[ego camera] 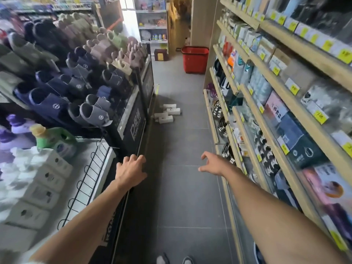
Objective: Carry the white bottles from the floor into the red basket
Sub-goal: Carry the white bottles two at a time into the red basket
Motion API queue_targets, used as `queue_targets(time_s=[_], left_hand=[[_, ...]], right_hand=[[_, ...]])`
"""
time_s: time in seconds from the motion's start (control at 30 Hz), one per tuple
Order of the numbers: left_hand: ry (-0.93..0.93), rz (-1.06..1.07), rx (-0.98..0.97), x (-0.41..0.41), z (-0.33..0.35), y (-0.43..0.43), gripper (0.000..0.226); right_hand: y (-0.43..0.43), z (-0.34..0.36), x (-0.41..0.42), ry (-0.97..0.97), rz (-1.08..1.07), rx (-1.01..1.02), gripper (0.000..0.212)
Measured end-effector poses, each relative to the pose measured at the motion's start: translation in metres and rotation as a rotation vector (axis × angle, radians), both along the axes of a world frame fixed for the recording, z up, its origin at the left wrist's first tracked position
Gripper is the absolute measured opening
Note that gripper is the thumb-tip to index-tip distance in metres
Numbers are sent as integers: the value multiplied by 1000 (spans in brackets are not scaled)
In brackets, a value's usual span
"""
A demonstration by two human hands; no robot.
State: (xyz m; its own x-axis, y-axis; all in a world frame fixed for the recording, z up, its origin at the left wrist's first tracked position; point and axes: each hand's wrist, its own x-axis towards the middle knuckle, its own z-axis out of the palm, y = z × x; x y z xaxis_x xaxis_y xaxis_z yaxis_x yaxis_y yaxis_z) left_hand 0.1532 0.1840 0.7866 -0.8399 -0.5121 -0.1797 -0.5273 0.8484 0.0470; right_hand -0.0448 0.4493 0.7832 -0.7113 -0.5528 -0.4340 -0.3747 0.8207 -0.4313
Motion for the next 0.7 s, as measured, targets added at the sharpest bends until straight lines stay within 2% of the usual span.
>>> queue_targets(time_s=[0.13,0.43,0.7], left_hand=[[6,-5,-39,-30,-3,-29,57],[81,4,32,-91,3,-95,60],[16,-12,100,-133,-3,-135,61]], right_hand=[[-19,-7,-24,-16,-17,24,55],[-92,9,-72,6,-9,44,55],[-115,7,-112,1,-24,72,57]])
